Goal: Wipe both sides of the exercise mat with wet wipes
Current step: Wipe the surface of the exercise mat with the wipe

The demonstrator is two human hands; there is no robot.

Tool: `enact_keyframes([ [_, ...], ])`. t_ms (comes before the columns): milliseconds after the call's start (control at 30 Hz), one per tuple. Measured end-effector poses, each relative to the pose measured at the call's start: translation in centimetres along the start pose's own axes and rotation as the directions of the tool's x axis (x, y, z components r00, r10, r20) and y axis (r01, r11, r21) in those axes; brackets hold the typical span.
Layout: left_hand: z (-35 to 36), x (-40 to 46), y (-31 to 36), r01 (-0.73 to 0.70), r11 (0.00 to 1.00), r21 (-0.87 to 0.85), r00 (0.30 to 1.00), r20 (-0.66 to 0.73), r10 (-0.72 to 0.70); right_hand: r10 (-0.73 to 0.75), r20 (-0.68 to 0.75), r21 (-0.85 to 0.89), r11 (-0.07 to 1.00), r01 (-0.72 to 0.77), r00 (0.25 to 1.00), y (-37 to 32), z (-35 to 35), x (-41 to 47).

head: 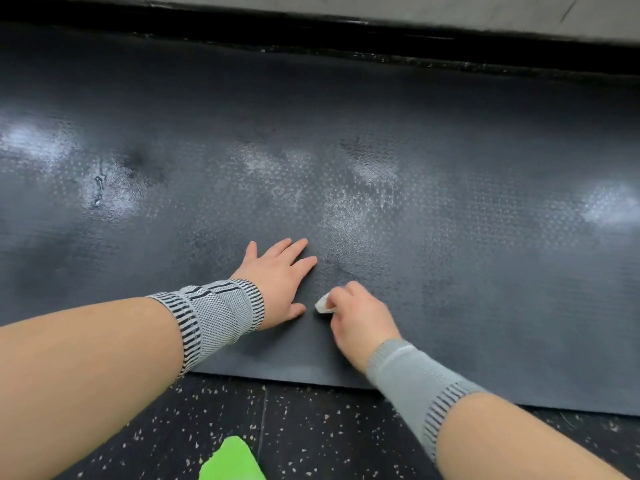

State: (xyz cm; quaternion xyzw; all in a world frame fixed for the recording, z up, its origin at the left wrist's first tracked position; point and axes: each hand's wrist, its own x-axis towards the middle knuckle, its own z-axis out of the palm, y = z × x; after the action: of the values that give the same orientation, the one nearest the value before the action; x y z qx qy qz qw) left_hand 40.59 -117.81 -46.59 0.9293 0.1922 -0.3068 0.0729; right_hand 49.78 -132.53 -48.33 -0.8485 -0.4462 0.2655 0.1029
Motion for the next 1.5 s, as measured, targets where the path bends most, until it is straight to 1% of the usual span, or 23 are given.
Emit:
enact_keyframes([
  [67, 0.1, 0.1, -0.3, 0.010, 1.000, 0.003, 1.000, 0.010, -0.010, 0.185, -0.114, 0.021, 0.983, -0.184, 0.976, 2.9, -1.8, 1.5],
  [133, 0.2, 0.1, -0.7, 0.020, 1.000, 0.008, 1.000, 0.010, -0.021, 0.445, -0.241, 0.107, 0.895, -0.432, 0.862, 5.7, -4.0, 2.7],
  [200, 0.2, 0.3, -1.0, 0.032, 0.999, 0.007, 0.999, 0.001, -0.032, 0.564, -0.266, 0.176, 0.826, -0.536, 0.782, 5.8, -4.5, 3.0],
  [267, 0.1, 0.6, -1.0, 0.038, 0.999, 0.004, 0.999, -0.011, -0.038, 0.483, -0.211, 0.147, 0.875, -0.461, 0.850, 3.2, -3.4, 2.9],
  [333, 0.0, 0.9, -0.9, 0.035, 0.999, -0.002, 0.999, -0.025, -0.035, 0.247, -0.108, 0.068, 0.968, -0.241, 0.963, -0.2, -1.2, 2.4],
  [400, -0.1, 1.2, -0.8, 0.024, 1.000, -0.012, 0.999, -0.029, -0.024, 0.018, -0.032, 0.011, 1.000, -0.017, 0.999, -1.6, -0.1, 2.2],
  [433, -0.1, 1.3, -0.7, 0.018, 1.000, -0.015, 1.000, -0.024, -0.018, -0.001, -0.037, -0.012, 1.000, 0.000, 0.999, -1.2, -0.6, 2.6],
  [500, 0.0, 1.2, -0.7, 0.013, 1.000, -0.015, 1.000, -0.007, -0.013, 0.158, -0.119, -0.014, 0.987, -0.161, 0.980, 1.5, -2.5, 3.8],
  [600, 0.3, 1.2, -1.2, 0.019, 1.000, -0.015, 1.000, 0.000, -0.019, 0.502, -0.258, 0.090, 0.863, -0.497, 0.825, 5.9, -5.7, 5.0],
  [667, 0.1, 1.5, -1.3, 0.031, 0.999, -0.018, 0.999, -0.020, -0.031, 0.564, -0.263, 0.159, 0.826, -0.541, 0.783, 5.6, -5.7, 5.0],
  [733, -0.4, 2.1, -1.2, 0.040, 0.999, -0.029, 0.998, -0.046, -0.041, 0.420, -0.197, 0.117, 0.907, -0.404, 0.886, 2.7, -3.9, 4.7],
  [800, -1.0, 2.6, -1.0, 0.036, 0.998, -0.042, 0.997, -0.063, -0.039, 0.138, -0.113, 0.033, 0.990, -0.135, 0.984, -0.2, -1.5, 4.1],
  [867, -1.2, 3.1, -0.8, 0.032, 0.998, -0.056, 0.997, -0.068, -0.035, -0.023, -0.061, -0.020, 1.000, 0.022, 0.998, -0.8, -1.0, 4.2],
  [967, -1.1, 3.7, -0.9, 0.047, 0.997, -0.068, 0.995, -0.080, -0.053, 0.177, -0.147, -0.022, 0.983, -0.182, 0.973, 3.1, -3.7, 6.0],
  [1033, -1.2, 4.1, -1.2, 0.066, 0.995, -0.075, 0.994, -0.083, -0.072, 0.417, -0.256, 0.063, 0.908, -0.415, 0.872, 5.8, -5.9, 6.8],
  [1100, -1.6, 4.8, -1.3, 0.085, 0.993, -0.085, 0.992, -0.089, -0.092, 0.540, -0.291, 0.130, 0.840, -0.527, 0.790, 6.0, -6.3, 7.0],
  [1167, -2.0, 5.7, -1.4, 0.100, 0.991, -0.091, 0.988, -0.111, -0.110, 0.453, -0.243, 0.101, 0.891, -0.442, 0.858, 3.6, -4.9, 6.8],
  [1233, -2.2, 6.4, -1.3, 0.114, 0.988, -0.105, 0.983, -0.131, -0.127, 0.167, -0.138, -0.002, 0.986, -0.169, 0.976, 0.6, -2.6, 5.8],
  [1300, -2.2, 6.9, -0.8, 0.125, 0.984, -0.127, 0.982, -0.128, -0.141, -0.032, -0.036, -0.081, 0.996, 0.029, 0.999, 0.1, -1.9, 5.5],
  [1333, -2.0, 6.9, -0.6, 0.130, 0.983, -0.130, 0.981, -0.127, -0.147, -0.006, -0.047, -0.095, 0.996, 0.001, 0.999, 1.2, -2.6, 6.0],
  [1400, -1.7, 6.9, -0.5, 0.129, 0.985, -0.117, 0.981, -0.130, -0.144, 0.227, -0.179, -0.041, 0.970, -0.238, 0.957, 4.5, -5.0, 7.3],
  [1467, -1.7, 6.9, -0.9, 0.119, 0.988, -0.101, 0.982, -0.138, -0.132, 0.462, -0.288, 0.067, 0.884, -0.463, 0.839, 7.3, -7.0, 8.0],
  [1500, -1.8, 7.0, -0.9, 0.116, 0.988, -0.100, 0.982, -0.139, -0.130, 0.513, -0.302, 0.096, 0.855, -0.510, 0.803, 7.6, -7.2, 8.1],
])
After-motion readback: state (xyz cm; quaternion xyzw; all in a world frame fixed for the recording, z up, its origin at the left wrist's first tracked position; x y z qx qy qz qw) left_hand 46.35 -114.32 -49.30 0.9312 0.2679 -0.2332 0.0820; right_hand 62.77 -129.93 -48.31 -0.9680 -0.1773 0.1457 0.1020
